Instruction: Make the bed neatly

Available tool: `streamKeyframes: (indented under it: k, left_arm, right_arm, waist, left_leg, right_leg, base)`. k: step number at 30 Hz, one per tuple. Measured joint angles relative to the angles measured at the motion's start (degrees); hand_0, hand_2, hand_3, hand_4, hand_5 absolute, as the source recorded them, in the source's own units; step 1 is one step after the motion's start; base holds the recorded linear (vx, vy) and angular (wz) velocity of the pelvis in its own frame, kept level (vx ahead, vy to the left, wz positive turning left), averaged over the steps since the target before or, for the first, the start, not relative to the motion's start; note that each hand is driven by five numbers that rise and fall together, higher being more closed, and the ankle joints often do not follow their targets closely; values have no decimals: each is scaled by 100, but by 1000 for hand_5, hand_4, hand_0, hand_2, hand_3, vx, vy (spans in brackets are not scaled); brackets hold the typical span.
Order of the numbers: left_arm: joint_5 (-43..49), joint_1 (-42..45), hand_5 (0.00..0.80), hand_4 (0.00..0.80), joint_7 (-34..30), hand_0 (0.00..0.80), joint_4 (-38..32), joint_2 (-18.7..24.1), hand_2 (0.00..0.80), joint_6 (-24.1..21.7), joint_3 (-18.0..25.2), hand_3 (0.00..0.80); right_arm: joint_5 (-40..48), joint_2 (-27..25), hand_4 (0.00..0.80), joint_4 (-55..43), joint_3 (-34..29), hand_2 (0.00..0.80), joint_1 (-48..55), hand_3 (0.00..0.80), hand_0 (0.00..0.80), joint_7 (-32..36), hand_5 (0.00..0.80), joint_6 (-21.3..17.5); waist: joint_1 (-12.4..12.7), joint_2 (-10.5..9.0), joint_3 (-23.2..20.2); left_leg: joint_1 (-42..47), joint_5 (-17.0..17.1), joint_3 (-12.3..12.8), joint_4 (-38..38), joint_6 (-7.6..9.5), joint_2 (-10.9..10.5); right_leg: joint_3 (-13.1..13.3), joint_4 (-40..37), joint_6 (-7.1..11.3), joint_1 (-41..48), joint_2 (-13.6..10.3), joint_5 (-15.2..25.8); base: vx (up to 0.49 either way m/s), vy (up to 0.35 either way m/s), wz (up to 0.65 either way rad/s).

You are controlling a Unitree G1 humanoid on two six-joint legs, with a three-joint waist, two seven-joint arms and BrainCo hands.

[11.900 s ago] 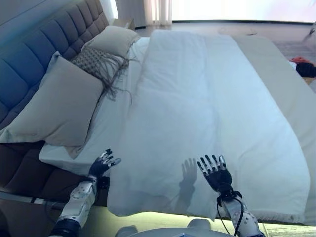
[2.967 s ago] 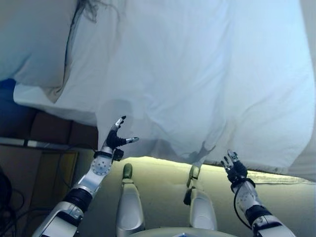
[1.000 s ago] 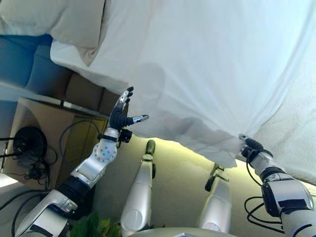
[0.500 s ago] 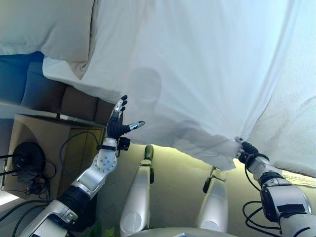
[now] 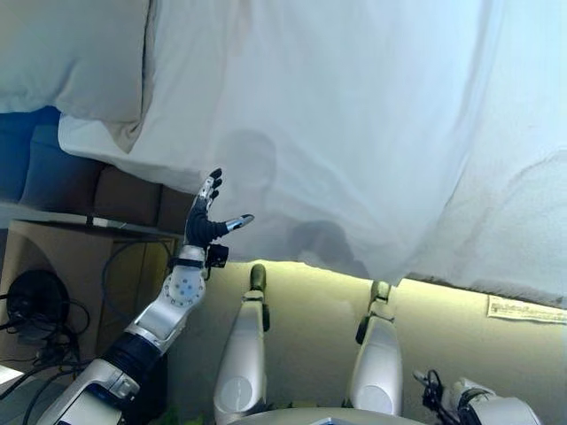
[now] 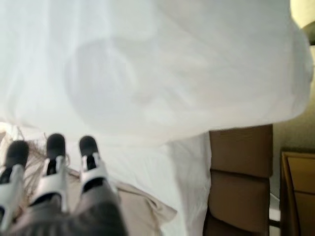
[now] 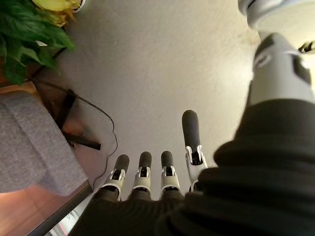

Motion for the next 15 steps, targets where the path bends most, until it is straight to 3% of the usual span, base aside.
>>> streamKeyframes:
  k: [4,10,12,15]
  left_arm:
    - [-2,160,0,0,-84,0,77,-90,0,68,165,0]
    - [-244,502,0,0,-655,0,319,-192,0,236,610,0]
    - [-454,766,0,0,-1017,0,357,-225,0,315,813,0]
    - [-785,1374,0,0,-1655,0,367,-391,0,453,1151,0]
  right_arm:
    - [166,-16,0,-13,-25,0,33,0,0,-43,0,-744]
    - [515,16,0,-818,-261,0,509,0,0,21,0,-2692]
    - [895,37,0,-1326,-472,0,748,0,0,190,0,-3263]
    - [1398,211,0,-2861,-724,0,1458,0,0,358,0,-3814]
  waist:
    - [11,-42,-108]
    - [8,-257,-594]
    - [-5,-357,-823]
    - [-32,-477,-1271]
  left_leg:
    - [396,24,-6,-234,-7,64]
    - [1381,70,33,-809,-82,186]
    - [1729,76,39,-1047,-94,255]
    - [2266,103,108,-1442,-140,350]
  right_leg:
    - [-44,-176,-45,372,71,26]
    - [-160,-644,-71,1285,202,46]
    - [-205,-804,-112,1592,274,18]
    - [-264,-1079,-123,2049,360,-9]
  base:
    - [109,-43,-3]
    - [126,-76,-6]
    - [179,-70,-8]
    - [164,-40,-7]
